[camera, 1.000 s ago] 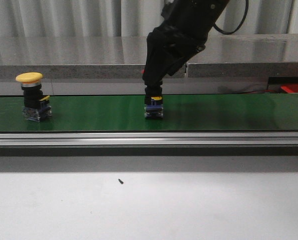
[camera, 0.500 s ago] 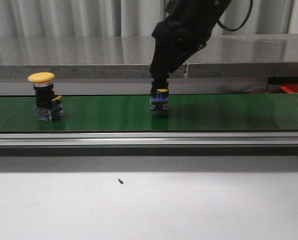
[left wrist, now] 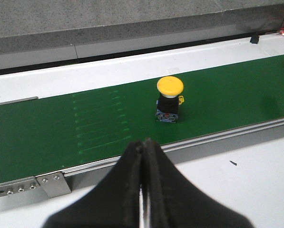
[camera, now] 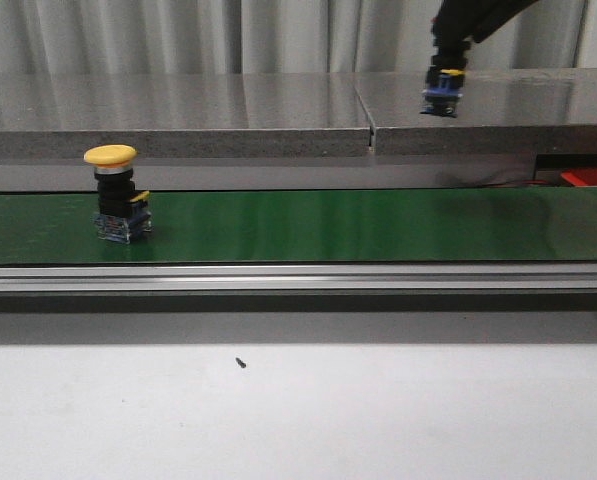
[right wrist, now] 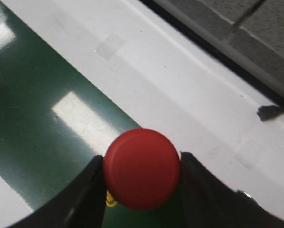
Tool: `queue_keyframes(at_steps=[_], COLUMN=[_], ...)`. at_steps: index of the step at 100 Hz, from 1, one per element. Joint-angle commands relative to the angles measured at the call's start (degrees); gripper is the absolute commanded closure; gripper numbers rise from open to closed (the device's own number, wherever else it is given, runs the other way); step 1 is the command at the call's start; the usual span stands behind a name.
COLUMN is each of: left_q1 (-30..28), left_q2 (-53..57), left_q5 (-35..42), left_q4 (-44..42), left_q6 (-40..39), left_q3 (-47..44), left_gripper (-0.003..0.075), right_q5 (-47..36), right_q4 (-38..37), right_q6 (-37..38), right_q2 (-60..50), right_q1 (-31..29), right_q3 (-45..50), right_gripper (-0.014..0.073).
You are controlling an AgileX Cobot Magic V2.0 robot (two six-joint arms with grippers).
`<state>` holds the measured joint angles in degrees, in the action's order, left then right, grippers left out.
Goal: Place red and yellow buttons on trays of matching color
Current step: 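Lift the red button and lower it into the red tray, open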
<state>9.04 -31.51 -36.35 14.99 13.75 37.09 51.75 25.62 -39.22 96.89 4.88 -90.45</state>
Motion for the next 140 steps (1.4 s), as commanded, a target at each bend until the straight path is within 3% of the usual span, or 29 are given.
queue_keyframes(at_steps=[1, 41, 73, 108, 140], left_q1=[0.5, 0.5, 0.5, 0.5, 0.5], left_q2=[-0.2, -0.2, -0.2, -0.2, -0.2], left_q5=[3.8, 3.8, 3.8, 3.8, 3.8], left_q4=[1.2, 1.2, 1.2, 1.2, 1.2], left_q6=[0.0, 0.0, 0.0, 0.0, 0.0], left_q3=[1.6, 1.6, 1.6, 1.6, 1.6], left_gripper=[0.0739, 0.0739, 0.0739, 0.0739, 0.0739], right_q5=[-1.5, -11.0, -21.5, -25.9, -30.5], right_q4=[1.6, 1.5, 1.4, 1.5, 3.4], right_q6=[0.2, 0.2, 1.7, 6.1, 6.2], right_q2=[-4.4, -8.0, -7.6, -1.1, 4.4], right_q1=[-3.6, -20.9, -31.5, -37.1, -37.7], right_q3=[-0.8, 11.4, 15.4, 15.6, 15.6], right_gripper=[0.0309, 0.0309, 0.0309, 0.0309, 0.0309])
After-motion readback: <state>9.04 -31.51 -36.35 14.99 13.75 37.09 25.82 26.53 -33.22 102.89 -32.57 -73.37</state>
